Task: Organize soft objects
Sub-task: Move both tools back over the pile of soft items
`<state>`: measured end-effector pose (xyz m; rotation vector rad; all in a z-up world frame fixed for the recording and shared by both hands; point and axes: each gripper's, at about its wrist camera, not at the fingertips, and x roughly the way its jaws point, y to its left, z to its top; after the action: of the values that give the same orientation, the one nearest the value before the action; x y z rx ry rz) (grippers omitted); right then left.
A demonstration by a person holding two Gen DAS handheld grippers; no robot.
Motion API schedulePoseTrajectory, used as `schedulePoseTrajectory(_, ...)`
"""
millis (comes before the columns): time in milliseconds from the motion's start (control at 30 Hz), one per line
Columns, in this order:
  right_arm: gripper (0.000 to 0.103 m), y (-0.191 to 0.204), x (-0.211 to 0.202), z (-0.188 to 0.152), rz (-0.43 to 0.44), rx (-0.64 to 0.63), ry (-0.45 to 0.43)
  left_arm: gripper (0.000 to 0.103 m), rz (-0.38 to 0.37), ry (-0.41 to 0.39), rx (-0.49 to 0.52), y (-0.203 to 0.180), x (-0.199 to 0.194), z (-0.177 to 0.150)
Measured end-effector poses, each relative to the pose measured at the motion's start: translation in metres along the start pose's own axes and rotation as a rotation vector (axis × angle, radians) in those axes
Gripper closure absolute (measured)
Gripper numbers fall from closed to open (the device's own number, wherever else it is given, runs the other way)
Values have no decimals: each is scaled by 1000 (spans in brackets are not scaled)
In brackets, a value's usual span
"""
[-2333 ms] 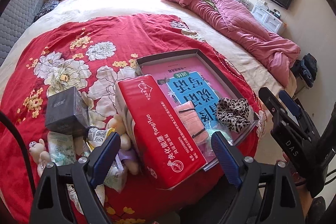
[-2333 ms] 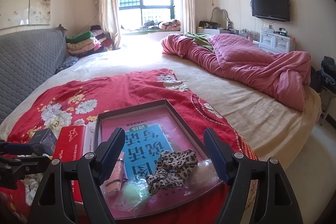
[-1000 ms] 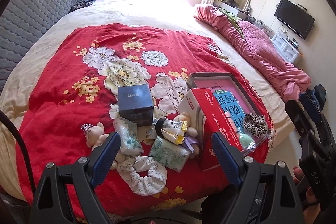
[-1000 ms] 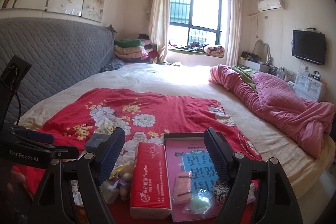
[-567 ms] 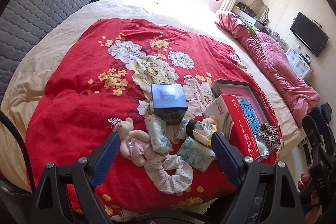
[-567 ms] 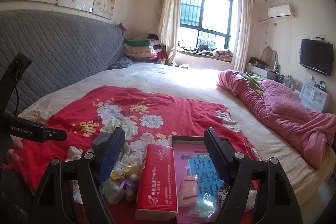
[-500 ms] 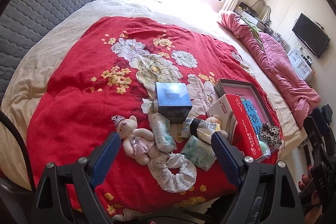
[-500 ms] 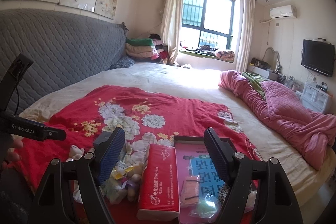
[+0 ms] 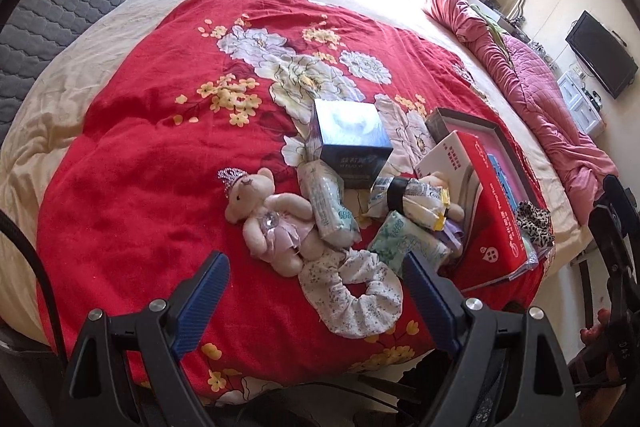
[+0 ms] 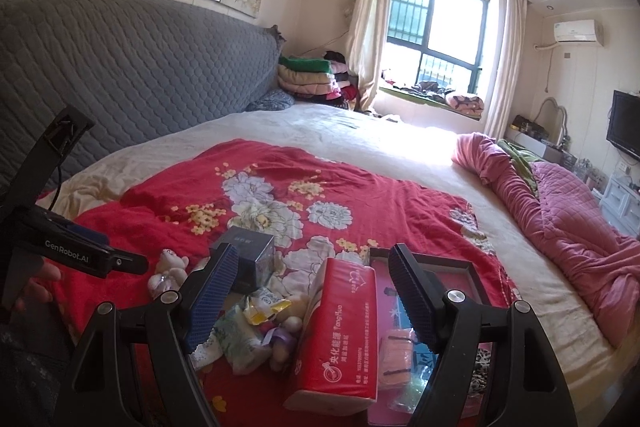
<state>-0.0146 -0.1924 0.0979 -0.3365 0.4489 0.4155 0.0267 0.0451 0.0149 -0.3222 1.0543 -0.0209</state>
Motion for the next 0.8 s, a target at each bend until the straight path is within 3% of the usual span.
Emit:
schedulePoseTrajectory(400,24,52,29,-48,96,-300,107,15,18,114,-2,1,52,-17)
schedulePoseTrajectory(800,24,87,66,-83,114,-579,220,15,22,191,-19,6,94,-20)
